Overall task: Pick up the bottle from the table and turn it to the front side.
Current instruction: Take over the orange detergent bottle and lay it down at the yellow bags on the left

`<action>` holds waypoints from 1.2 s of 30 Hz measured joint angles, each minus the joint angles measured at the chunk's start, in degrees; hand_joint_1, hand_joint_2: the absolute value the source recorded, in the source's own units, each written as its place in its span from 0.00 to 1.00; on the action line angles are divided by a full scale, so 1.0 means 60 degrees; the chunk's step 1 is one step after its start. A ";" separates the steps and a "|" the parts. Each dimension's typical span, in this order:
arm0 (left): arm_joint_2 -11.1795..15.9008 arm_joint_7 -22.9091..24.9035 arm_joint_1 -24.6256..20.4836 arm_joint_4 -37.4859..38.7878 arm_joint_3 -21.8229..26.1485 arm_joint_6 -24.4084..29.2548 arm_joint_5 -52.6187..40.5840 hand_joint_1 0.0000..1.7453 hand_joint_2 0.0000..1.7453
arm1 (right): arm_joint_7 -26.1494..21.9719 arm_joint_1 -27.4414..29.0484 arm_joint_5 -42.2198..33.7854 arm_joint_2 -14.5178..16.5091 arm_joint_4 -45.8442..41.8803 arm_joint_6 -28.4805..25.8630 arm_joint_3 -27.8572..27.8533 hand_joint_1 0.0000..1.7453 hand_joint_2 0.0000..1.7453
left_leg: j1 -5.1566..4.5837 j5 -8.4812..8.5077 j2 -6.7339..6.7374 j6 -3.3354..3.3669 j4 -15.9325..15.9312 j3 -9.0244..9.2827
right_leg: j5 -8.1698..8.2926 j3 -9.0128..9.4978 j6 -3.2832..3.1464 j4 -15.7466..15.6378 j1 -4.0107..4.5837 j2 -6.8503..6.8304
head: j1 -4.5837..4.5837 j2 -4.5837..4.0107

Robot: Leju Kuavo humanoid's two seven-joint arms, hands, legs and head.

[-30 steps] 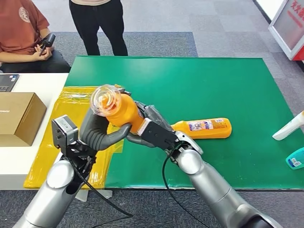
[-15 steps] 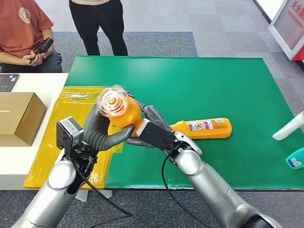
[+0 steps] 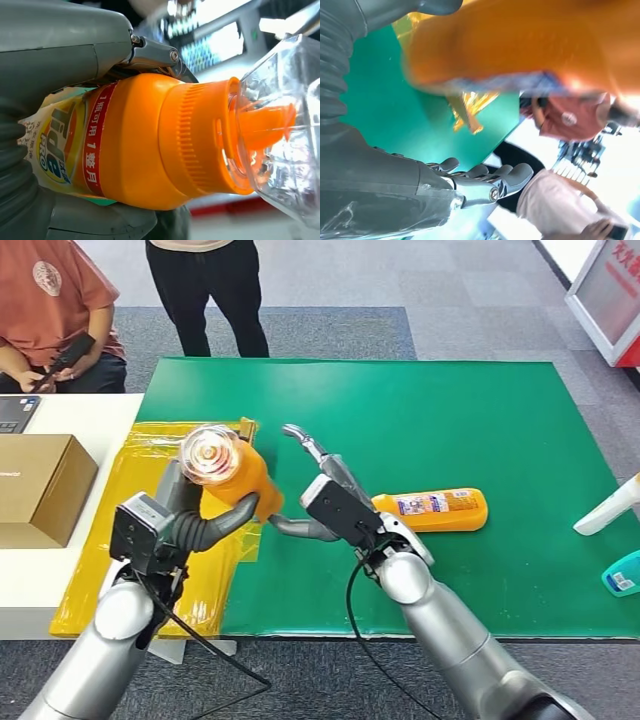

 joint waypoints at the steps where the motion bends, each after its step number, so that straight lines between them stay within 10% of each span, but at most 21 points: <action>1: 0.0039 -0.0035 0.0010 0.0029 0.0057 0.0320 -0.0545 1.00 1.00 | 0.0035 0.0005 0.0023 -0.0002 0.0001 -0.0073 -0.0073 0.00 1.00 | 0.0000 0.0000 0.0000 0.0000 0.0000 0.0000 | 0.0000 0.0000 0.0000 0.0000 0.0000 0.0000 | 0.0000 0.0000; 15: 0.0297 0.0292 0.0613 0.0353 0.1034 0.1758 -0.4640 1.00 1.00 | 0.0210 0.0400 0.0413 -0.0094 -0.0172 -0.0465 -0.1219 0.00 1.00 | -0.0001 -0.0001 0.0000 0.0001 0.0000 -0.0006 | -0.0001 -0.0006 0.0001 -0.0001 -0.0004 0.0000 | 0.0001 0.0000; 36: 0.0344 0.1665 0.0719 0.3315 0.2168 0.0965 -0.8277 1.00 1.00 | 0.0480 0.0621 0.0944 -0.0098 -0.0910 -0.0158 -0.1658 0.00 1.00 | -0.0001 -0.0001 0.0001 0.0001 0.0000 -0.0009 | 0.0000 -0.0012 0.0001 -0.0001 -0.0004 0.0001 | 0.0001 0.0000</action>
